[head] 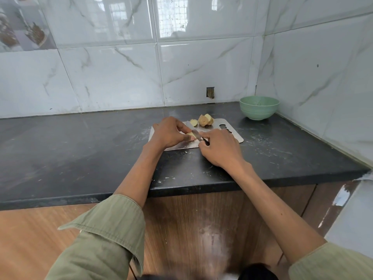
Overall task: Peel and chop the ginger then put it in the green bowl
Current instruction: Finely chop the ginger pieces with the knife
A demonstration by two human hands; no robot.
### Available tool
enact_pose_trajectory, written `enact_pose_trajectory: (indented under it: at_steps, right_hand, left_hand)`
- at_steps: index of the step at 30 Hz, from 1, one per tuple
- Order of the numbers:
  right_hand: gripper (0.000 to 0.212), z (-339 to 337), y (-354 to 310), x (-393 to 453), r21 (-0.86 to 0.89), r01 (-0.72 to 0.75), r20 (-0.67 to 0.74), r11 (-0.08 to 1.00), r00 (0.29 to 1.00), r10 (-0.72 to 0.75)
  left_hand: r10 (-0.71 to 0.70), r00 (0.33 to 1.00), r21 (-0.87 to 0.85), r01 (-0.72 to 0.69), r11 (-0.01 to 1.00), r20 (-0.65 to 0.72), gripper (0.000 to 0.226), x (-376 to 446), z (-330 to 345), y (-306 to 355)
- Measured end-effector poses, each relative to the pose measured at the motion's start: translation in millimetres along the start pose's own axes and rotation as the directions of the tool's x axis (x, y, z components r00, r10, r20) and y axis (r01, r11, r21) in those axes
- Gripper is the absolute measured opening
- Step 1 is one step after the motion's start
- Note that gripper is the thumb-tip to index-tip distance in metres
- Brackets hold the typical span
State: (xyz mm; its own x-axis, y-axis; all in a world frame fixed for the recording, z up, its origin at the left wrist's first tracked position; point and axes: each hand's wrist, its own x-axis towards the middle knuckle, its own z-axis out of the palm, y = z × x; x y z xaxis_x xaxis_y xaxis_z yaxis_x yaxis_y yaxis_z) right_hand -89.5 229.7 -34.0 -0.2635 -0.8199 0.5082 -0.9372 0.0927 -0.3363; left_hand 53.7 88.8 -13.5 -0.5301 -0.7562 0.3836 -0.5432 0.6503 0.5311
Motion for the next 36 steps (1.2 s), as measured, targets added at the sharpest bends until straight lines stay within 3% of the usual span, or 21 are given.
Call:
enact_pose_trajectory:
  at_steps: [23,29,36]
  right_hand:
    - [0.04,2.7,-2.9,-2.2,-0.045,0.025,-0.036,0.999,0.999,-0.027]
    - [0.026,2.7,-4.9,7.1,-0.06,0.01,0.076,0.998,0.997,-0.005]
    - [0.033,1.8,-1.6,21.1,-0.008,-0.019,0.188,1.0,0.982,0.021]
  left_hand:
    - [-0.01,1.0,-0.014,0.01,1.0,0.019,0.017,0.2,3.4,2.3]
    - [0.012,1.0,-0.007,-0.012,1.0,0.014,0.013,-1.1,2.9,4.3]
    - [0.034,0.999,0.015,-0.035,0.999,0.021,0.025,-2.2,2.0,4.2]
